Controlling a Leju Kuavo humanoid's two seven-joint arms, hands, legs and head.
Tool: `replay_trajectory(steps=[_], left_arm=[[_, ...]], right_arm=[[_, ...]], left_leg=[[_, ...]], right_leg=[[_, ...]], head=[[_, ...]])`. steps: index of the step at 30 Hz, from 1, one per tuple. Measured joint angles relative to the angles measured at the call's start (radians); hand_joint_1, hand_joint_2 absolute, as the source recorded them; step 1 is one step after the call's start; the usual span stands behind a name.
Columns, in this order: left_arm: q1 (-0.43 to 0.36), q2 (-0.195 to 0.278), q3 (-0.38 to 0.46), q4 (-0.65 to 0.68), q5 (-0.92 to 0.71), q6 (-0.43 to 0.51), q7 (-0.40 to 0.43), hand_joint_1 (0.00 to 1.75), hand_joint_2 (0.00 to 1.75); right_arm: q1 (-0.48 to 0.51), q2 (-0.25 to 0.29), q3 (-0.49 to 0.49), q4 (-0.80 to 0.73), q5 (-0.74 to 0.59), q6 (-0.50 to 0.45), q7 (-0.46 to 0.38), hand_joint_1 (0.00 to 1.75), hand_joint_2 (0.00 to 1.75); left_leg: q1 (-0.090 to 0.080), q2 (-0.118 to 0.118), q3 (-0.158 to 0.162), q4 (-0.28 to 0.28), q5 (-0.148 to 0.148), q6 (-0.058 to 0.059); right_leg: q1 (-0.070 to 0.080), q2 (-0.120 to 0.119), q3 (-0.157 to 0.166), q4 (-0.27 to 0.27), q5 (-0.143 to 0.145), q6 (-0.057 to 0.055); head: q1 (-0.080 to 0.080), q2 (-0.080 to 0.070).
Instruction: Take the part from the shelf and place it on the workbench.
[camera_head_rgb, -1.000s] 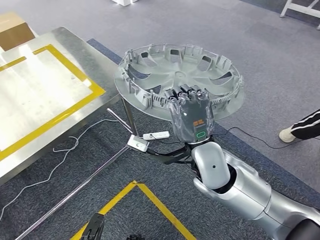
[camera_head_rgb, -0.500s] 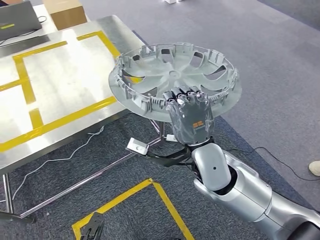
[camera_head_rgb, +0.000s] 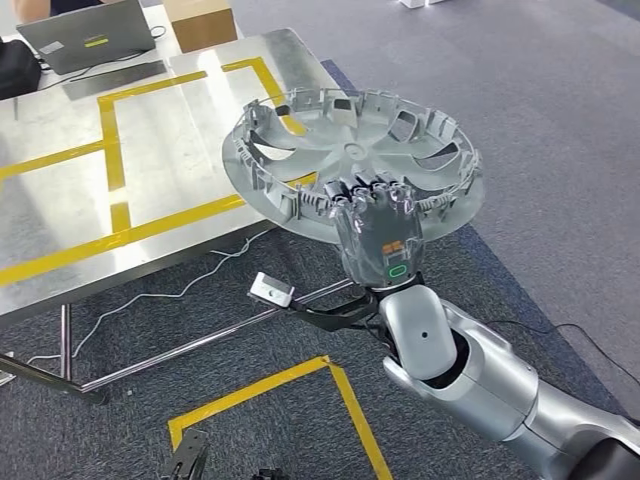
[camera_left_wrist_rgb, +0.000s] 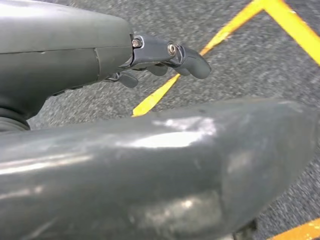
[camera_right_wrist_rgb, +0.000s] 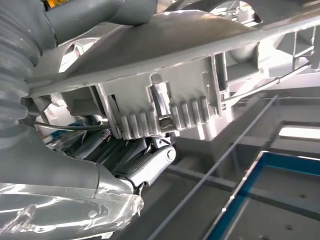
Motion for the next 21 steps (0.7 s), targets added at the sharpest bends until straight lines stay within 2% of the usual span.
replay_trajectory(steps=[1,2,3,5,6,8,9,10,12,13,14,15,16,18,19,20,21], left_arm=[[0.0,0.0,0.0,0.0,0.0,0.0,0.0,0.0,0.0],[0.0,0.001,0.0,0.0,0.0,0.0,0.0,0.0,0.0],[-0.001,0.001,0.0,0.0,0.0,0.0,0.0,0.0,0.0],[-0.004,0.002,0.0,0.0,0.0,0.0,0.0,0.0,0.0],[-0.005,0.002,0.0,0.0,0.0,-0.001,0.0,0.0,0.0],[-0.004,0.002,0.0,0.0,0.0,-0.001,0.0,0.0,0.0],[-0.002,0.003,0.0,0.0,0.0,-0.001,0.0,0.0,0.0],[-0.002,0.003,0.0,0.0,0.0,-0.001,0.0,0.0,0.0],[-0.004,0.004,0.0,0.0,0.0,-0.001,0.0,0.0,0.0],[-0.004,0.003,0.0,0.0,0.0,-0.001,0.0,0.0,0.0],[-0.004,0.003,0.0,0.0,0.0,-0.001,0.0,0.0,0.0],[-0.003,0.003,0.0,0.0,0.0,-0.001,0.0,0.0,0.0],[-0.002,0.003,0.0,0.0,0.0,-0.001,0.0,0.0,0.0],[-0.002,0.003,0.0,0.0,0.0,-0.001,0.0,0.0,0.0],[-0.002,0.004,0.0,0.0,0.0,-0.001,0.0,0.0,0.0],[-0.001,0.005,0.0,0.0,0.001,-0.002,0.0,0.0,0.0],[0.001,0.006,0.0,0.0,0.001,-0.002,0.0,0.0,0.0]], right_arm=[[0.001,0.0,0.0,0.0,0.0,0.0,0.0,1.75,1.75],[0.001,0.0,0.0,0.0,0.0,0.0,0.0,1.75,1.75],[0.001,0.001,0.0,0.0,0.0,0.0,0.0,1.75,1.75],[0.001,0.001,0.0,0.0,0.0,-0.002,-0.002,1.75,1.75],[0.001,0.001,-0.001,0.0,0.0,-0.003,-0.002,1.75,1.75],[0.001,0.002,-0.001,0.0,0.0,-0.005,-0.005,1.75,1.75],[0.001,0.002,-0.002,0.0,0.0,-0.006,-0.007,1.75,1.75],[0.002,0.002,-0.002,0.001,0.0,-0.008,-0.008,1.75,1.75],[0.003,0.002,-0.003,0.002,0.0,-0.011,-0.01,1.75,1.75],[0.004,0.002,-0.003,0.003,0.0,-0.012,-0.011,1.75,1.75],[0.005,0.002,-0.003,0.004,0.0,-0.013,-0.012,1.75,1.75],[0.006,0.002,-0.002,0.006,0.0,-0.014,-0.012,1.75,1.75],[0.006,0.002,-0.002,0.006,-0.001,-0.014,-0.013,1.75,1.75],[0.007,0.002,-0.002,0.007,-0.001,-0.015,-0.015,1.75,1.75],[0.008,0.002,-0.003,0.008,0.0,-0.017,-0.023,1.75,1.75],[0.011,0.004,-0.006,0.008,0.0,-0.02,-0.036,1.75,1.75],[0.016,0.007,-0.011,0.008,0.0,-0.025,-0.052,1.75,1.75]], left_leg=[[0.0,0.004,0.017,-0.03,0.024,0.001],[-0.001,0.017,0.051,-0.091,0.057,0.003],[-0.004,0.046,0.088,-0.16,0.085,0.005],[-0.012,0.091,0.136,-0.256,0.11,0.015],[-0.015,0.098,0.141,-0.271,0.109,0.021],[-0.013,0.071,0.137,-0.275,0.109,0.032],[-0.01,0.058,0.138,-0.276,0.11,0.038],[-0.007,0.044,0.138,-0.277,0.112,0.044],[-0.004,0.016,0.139,-0.278,0.113,0.052],[-0.004,0.002,0.138,-0.278,0.113,0.054],[-0.004,-0.013,0.139,-0.277,0.112,0.055],[-0.004,-0.028,0.14,-0.277,0.112,0.055],[-0.003,-0.044,0.141,-0.276,0.112,0.055],[-0.001,-0.072,0.142,-0.274,0.112,0.052],[-0.002,-0.084,0.14,-0.271,0.112,0.048],[-0.002,-0.092,0.136,-0.269,0.114,0.043],[-0.002,-0.096,0.132,-0.268,0.115,0.039]], right_leg=[[0.0,-0.013,0.002,0.0,-0.001,0.001],[0.0,-0.024,0.004,0.0,-0.003,0.003],[0.004,-0.035,0.007,0.001,-0.006,0.007],[0.013,-0.056,0.009,0.003,-0.012,0.016],[0.017,-0.067,0.011,0.003,-0.015,0.02],[0.018,-0.086,0.014,0.002,-0.021,0.029],[0.015,-0.073,0.012,0.012,-0.03,0.034],[0.012,-0.049,0.0,0.04,-0.049,0.039],[0.009,0.008,-0.052,0.158,-0.11,0.044],[0.009,0.021,-0.086,0.227,-0.138,0.045],[0.009,0.026,-0.112,0.276,-0.152,0.045],[0.009,0.027,-0.123,0.29,-0.145,0.044],[0.008,0.029,-0.114,0.264,-0.119,0.043],[0.004,0.047,-0.058,0.137,-0.047,0.041],[0.002,0.058,-0.03,0.075,-0.025,0.041],[0.0,0.068,-0.012,0.037,-0.015,0.039],[0.0,0.073,-0.005,0.02,-0.016,0.037]], head=[[0.0,0.0],[0.0,0.0],[-0.001,0.0],[-0.001,0.0],[0.001,0.0],[0.004,0.0],[0.005,0.0],[0.007,0.0],[0.013,0.0],[0.015,0.0],[0.016,0.0],[0.017,0.0],[0.016,0.0],[0.017,0.0],[0.017,0.0],[0.017,0.0],[0.017,0.0]])
